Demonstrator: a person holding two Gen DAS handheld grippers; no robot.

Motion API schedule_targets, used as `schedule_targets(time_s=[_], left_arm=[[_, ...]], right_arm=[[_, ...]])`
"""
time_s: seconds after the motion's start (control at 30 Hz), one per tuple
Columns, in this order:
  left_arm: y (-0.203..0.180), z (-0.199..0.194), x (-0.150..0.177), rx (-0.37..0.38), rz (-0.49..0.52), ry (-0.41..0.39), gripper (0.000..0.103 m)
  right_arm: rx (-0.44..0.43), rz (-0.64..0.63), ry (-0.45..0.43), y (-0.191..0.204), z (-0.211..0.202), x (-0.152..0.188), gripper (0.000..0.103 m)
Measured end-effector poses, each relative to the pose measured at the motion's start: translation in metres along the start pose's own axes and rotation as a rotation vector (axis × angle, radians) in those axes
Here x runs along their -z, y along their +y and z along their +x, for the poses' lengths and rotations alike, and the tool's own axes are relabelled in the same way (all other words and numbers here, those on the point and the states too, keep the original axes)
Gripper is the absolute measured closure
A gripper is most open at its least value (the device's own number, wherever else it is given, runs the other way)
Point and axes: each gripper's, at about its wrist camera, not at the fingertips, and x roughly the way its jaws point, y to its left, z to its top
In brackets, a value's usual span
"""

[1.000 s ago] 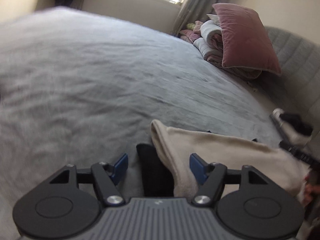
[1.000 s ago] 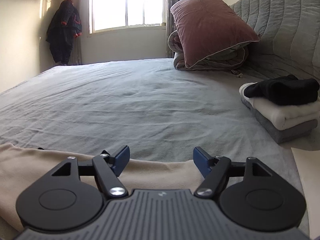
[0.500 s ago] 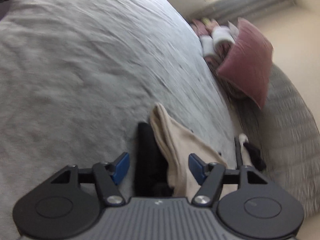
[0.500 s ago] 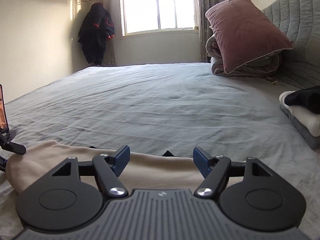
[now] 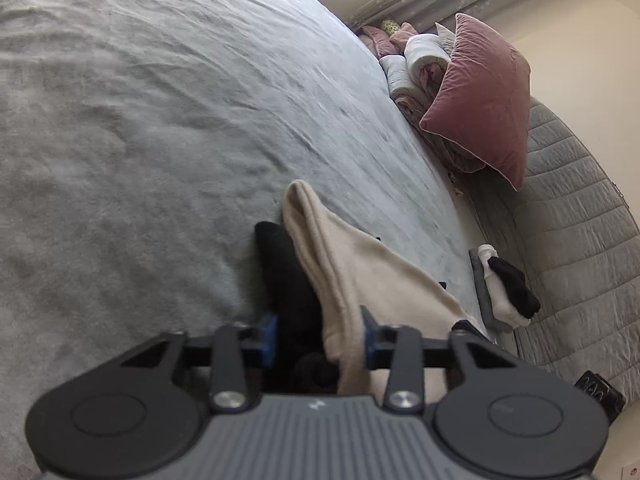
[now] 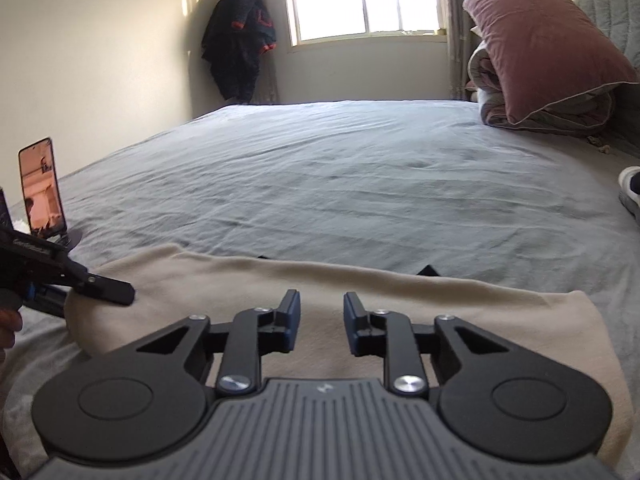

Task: Fold clothes
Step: 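Grasp the cream fold edge with the left gripper while the right gripper grasps it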

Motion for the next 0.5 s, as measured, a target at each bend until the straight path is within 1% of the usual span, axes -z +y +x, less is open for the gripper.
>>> schedule_targets(time_s=[0.1, 0.13, 0.27, 0.43, 0.5], left_arm=[[-0.002, -0.004, -0.001, 0.011, -0.01, -0.018, 0.076], [-0.005, -0.005, -0.001, 0.013, -0.002, -0.029, 0.077], [-0.021, -0.016, 0.0, 0.032, 0.028, -0.079, 0.079], [-0.057, -0.028, -0.002, 0.043, 0.127, -0.134, 0.079], [-0.074, -0.03, -0.003, 0.058, 0.163, -0.15, 0.08]], right_arm=[[0.003, -0.019, 0.024, 0.004, 0.007, 0.006, 0.087], [0.01, -0.021, 0.034, 0.004, 0.011, 0.009, 0.091], [0.026, -0.023, 0.066, 0.004, 0.024, 0.021, 0.091], [0.023, -0.012, 0.071, 0.003, 0.022, 0.021, 0.091], [0.024, -0.008, 0.069, 0.004, 0.021, 0.02, 0.091]])
